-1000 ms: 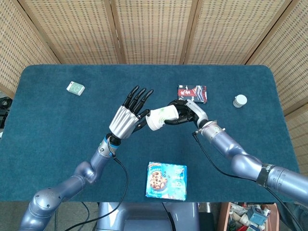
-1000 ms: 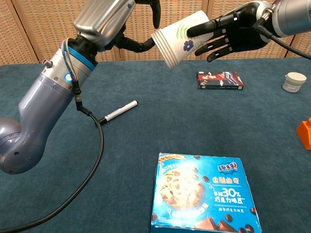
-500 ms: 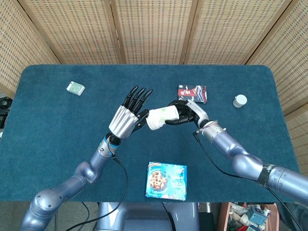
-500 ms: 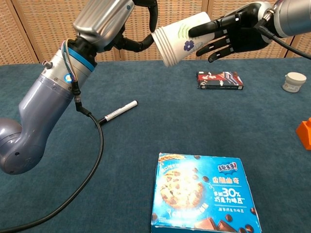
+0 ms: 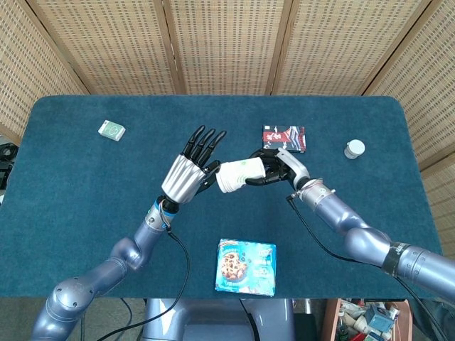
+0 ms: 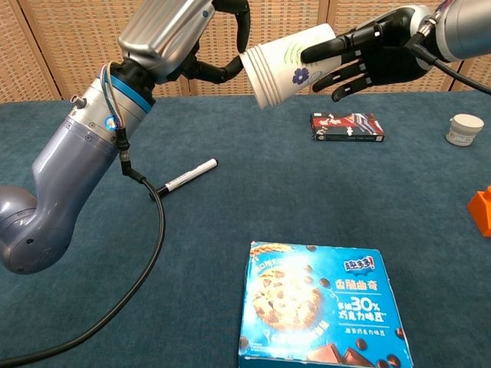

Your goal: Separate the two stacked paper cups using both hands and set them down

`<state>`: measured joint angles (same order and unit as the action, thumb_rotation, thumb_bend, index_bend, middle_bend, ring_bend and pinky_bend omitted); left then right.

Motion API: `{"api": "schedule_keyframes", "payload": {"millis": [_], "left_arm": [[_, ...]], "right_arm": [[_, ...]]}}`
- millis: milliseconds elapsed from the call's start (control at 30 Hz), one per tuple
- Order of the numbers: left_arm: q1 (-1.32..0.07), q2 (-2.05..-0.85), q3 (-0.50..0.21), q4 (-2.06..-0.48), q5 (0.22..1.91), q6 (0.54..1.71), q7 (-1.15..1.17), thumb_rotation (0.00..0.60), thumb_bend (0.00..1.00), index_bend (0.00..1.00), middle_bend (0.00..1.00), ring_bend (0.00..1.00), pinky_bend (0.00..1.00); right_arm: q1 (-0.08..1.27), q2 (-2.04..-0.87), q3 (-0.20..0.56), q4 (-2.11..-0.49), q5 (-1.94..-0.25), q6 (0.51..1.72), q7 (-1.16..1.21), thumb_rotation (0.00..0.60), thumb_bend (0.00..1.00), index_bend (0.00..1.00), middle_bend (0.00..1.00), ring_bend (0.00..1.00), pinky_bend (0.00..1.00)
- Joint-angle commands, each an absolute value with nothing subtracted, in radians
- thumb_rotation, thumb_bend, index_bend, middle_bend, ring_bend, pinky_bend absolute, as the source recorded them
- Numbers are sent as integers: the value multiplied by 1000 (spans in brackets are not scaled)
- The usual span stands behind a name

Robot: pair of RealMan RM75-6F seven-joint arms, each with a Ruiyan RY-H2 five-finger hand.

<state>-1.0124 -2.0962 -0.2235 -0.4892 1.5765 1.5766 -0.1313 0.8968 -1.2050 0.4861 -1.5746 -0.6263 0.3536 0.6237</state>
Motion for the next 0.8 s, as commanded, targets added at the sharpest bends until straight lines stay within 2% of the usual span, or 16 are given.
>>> {"api": "schedule_keyframes", "payload": {"millis": [33,567,800], "left_arm": [[-1008,-2095,-221,-488,1575,1577,-134,600,518,672,0,0,0],[-919,-2034,-185,-453,1566,1606,-197,600,519,679,0,0,0],[-833,-1921,-125,-435,1602,1664,-235,600,519,687,0,0,0]], "right_arm": [[895,-1203,487,-1573,-630,353,624,600,471,578,601,496,627],[869,-1173,482,-1560,-657,351,621,600,473,578,600,496,628],[868,-1181,417,-1526,-709,429,531,600,473,578,602,496,627]]}}
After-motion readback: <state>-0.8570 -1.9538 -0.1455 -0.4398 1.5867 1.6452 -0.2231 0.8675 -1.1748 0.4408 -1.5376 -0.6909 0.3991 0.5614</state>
